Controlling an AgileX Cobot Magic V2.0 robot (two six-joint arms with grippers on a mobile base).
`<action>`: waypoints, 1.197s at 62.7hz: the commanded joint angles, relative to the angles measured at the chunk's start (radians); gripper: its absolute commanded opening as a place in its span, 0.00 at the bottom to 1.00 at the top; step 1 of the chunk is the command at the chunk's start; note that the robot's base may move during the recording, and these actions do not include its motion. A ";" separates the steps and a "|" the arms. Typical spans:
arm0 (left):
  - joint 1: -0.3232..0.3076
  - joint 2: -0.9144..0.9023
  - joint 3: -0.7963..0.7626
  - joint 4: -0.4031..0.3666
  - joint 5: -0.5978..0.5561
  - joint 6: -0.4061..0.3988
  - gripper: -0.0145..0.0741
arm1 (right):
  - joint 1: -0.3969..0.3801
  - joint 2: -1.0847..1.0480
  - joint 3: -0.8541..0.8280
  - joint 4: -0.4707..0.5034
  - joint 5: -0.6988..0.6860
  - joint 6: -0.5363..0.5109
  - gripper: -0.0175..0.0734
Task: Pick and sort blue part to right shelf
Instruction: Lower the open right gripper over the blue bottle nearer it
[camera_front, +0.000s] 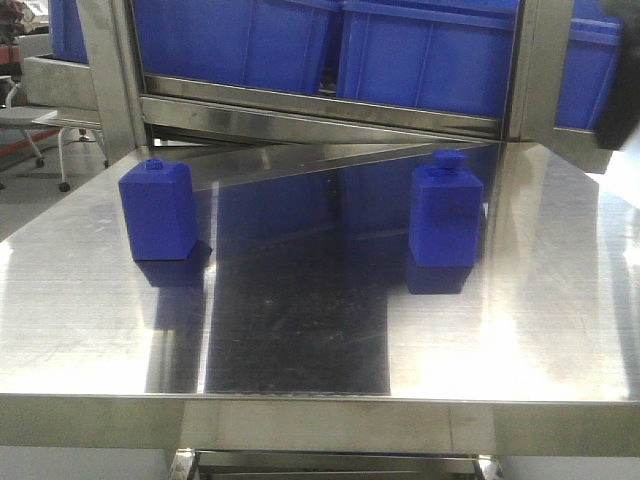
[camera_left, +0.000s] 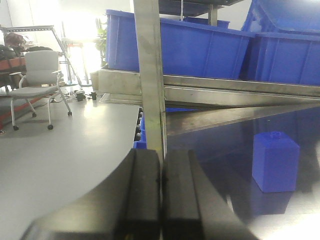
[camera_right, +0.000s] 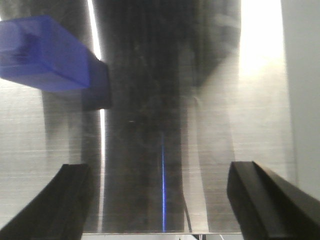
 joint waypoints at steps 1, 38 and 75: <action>-0.005 -0.022 0.022 -0.002 -0.082 -0.005 0.30 | 0.039 0.074 -0.145 -0.018 0.062 0.009 0.88; -0.005 -0.022 0.022 -0.002 -0.082 -0.005 0.30 | 0.119 0.543 -0.720 0.061 0.359 -0.061 0.88; -0.005 -0.022 0.022 -0.002 -0.082 -0.005 0.30 | 0.095 0.672 -0.725 0.060 0.298 -0.063 0.88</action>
